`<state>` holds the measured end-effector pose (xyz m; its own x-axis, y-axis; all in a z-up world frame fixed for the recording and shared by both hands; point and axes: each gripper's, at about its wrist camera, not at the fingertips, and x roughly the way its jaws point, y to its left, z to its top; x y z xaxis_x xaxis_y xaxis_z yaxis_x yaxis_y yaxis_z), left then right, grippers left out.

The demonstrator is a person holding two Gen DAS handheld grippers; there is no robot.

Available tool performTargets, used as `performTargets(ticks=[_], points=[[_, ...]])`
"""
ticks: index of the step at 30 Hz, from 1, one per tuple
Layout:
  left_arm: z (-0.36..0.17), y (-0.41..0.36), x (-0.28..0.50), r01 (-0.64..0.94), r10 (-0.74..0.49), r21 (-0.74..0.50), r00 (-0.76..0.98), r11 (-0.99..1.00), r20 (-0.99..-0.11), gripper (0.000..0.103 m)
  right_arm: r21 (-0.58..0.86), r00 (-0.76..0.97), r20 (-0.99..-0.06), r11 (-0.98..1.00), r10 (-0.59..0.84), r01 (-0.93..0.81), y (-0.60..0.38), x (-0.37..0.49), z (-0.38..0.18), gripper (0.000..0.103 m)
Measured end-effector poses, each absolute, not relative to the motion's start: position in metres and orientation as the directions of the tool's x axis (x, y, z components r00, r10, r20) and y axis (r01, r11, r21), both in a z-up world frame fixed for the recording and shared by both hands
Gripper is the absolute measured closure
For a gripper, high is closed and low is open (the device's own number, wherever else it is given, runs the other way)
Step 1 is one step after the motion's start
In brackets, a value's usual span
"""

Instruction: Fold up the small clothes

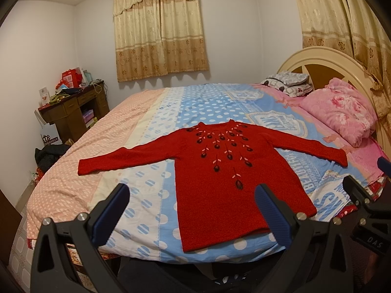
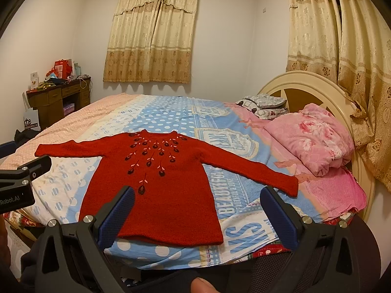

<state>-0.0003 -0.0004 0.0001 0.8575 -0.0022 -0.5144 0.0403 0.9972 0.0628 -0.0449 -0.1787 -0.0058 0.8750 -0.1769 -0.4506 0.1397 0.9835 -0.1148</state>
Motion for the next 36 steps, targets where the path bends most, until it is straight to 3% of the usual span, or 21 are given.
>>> performTargets(ticks=[29,36], points=[[-0.012,-0.001,0.006,0.050,-0.008,0.064,0.845,0.997,-0.535,0.000,-0.098,0.864,-0.478,0.987,-0.160,0.128,-0.180,-0.036,-0.015,0.001],[-0.016,-0.006,0.019,0.072,-0.012,0.073,0.791,0.995,-0.612,0.000,-0.096,0.849,-0.510,0.990,-0.141,0.107,-0.177,-0.025,-0.028,0.001]])
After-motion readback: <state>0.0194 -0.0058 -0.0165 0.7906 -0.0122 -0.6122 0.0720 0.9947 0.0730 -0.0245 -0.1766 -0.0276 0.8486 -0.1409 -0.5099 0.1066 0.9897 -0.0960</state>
